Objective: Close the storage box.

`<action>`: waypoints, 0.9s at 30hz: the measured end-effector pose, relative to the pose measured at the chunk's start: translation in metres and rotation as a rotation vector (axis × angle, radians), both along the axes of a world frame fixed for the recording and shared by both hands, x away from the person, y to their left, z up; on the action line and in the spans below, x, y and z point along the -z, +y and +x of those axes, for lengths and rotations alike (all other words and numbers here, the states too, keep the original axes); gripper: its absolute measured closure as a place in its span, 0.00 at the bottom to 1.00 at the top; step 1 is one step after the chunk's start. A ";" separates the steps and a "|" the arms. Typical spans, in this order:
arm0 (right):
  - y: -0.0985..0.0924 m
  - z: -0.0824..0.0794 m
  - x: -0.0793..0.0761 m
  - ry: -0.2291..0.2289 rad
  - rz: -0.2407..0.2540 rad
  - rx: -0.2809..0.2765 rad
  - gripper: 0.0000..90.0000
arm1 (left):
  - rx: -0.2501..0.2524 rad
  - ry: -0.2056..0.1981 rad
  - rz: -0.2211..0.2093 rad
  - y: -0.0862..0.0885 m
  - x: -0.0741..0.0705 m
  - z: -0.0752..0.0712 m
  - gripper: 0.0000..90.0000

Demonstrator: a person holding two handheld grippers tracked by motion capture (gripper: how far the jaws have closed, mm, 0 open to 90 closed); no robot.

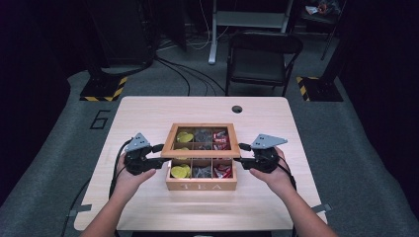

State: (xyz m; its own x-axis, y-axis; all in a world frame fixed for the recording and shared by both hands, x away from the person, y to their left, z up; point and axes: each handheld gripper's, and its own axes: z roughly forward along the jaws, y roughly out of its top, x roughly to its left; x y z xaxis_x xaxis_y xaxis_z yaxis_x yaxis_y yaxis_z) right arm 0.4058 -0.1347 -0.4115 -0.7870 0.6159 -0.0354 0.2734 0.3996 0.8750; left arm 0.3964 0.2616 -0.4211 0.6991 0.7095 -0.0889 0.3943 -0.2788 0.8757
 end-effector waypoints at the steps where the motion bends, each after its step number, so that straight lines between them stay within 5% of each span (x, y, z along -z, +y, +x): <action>1: 0.000 0.000 0.002 -0.006 0.000 -0.003 0.56 | 0.002 0.002 -0.003 0.000 0.002 -0.001 0.53; 18: -0.001 -0.015 0.021 -0.063 -0.033 -0.031 0.55 | -0.002 -0.004 -0.013 -0.001 0.023 -0.010 0.53; 27: -0.001 -0.023 0.030 -0.039 -0.017 -0.023 0.55 | 0.005 0.020 0.001 0.000 0.030 -0.016 0.53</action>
